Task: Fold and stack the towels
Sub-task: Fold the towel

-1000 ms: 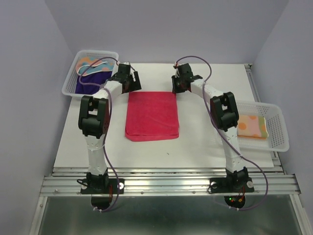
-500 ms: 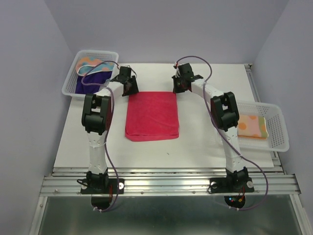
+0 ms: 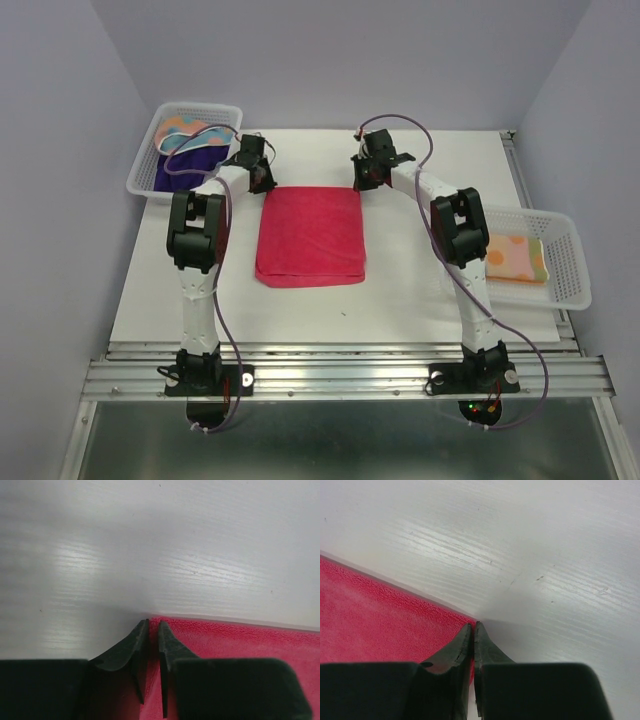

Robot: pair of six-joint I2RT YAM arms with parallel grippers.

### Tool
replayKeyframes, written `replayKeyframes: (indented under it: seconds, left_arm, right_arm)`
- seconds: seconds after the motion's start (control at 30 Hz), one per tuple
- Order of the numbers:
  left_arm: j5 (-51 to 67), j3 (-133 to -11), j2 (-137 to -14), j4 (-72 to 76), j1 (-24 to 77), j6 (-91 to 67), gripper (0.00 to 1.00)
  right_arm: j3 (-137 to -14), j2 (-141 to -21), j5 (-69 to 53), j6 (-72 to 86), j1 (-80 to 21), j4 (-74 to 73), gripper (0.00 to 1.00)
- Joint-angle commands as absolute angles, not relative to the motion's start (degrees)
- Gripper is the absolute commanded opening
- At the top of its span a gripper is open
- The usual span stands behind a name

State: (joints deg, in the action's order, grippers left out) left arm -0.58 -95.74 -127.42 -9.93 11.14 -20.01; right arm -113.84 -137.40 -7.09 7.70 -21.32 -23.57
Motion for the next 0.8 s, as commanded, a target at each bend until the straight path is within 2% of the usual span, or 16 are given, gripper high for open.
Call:
replayKeyframes:
  seconds: [0.0, 0.03, 0.07, 0.23, 0.4, 0.77]
  left_arm:
    - [2.3, -97.0, -127.3, -9.8, 10.9, -19.4, 0.18]
    - [2.8, -96.5, -126.9, -9.7, 10.9, -19.2, 0.13]
    - [3.1, -95.7, -126.7, -9.1, 10.9, -19.2, 0.00]
    - [2.7, -94.0, -124.2, -7.4, 10.9, -18.9, 0.00]
    - [2.5, -89.0, -117.0, -3.5, 11.0, -18.5, 0.00]
    - [6.9, -69.5, -101.8, 5.8, 11.1, -19.8, 0.00]
  right_arm:
    - [-114.6, -137.5, -8.2, 7.0, -20.8, -23.3, 0.06]
    - [-114.7, -137.4, -8.4, 7.1, -20.7, -23.4, 0.06]
    - [-114.6, -137.4, -8.6, 7.0, -20.8, -23.6, 0.05]
    - [-113.7, -136.0, -9.6, 6.2, -20.8, -23.3, 0.01]
    - [-109.3, -131.6, -10.9, 5.8, -20.8, -21.0, 0.01]
    - [-89.7, -113.8, -15.0, 7.8, -22.8, -13.9, 0.01]
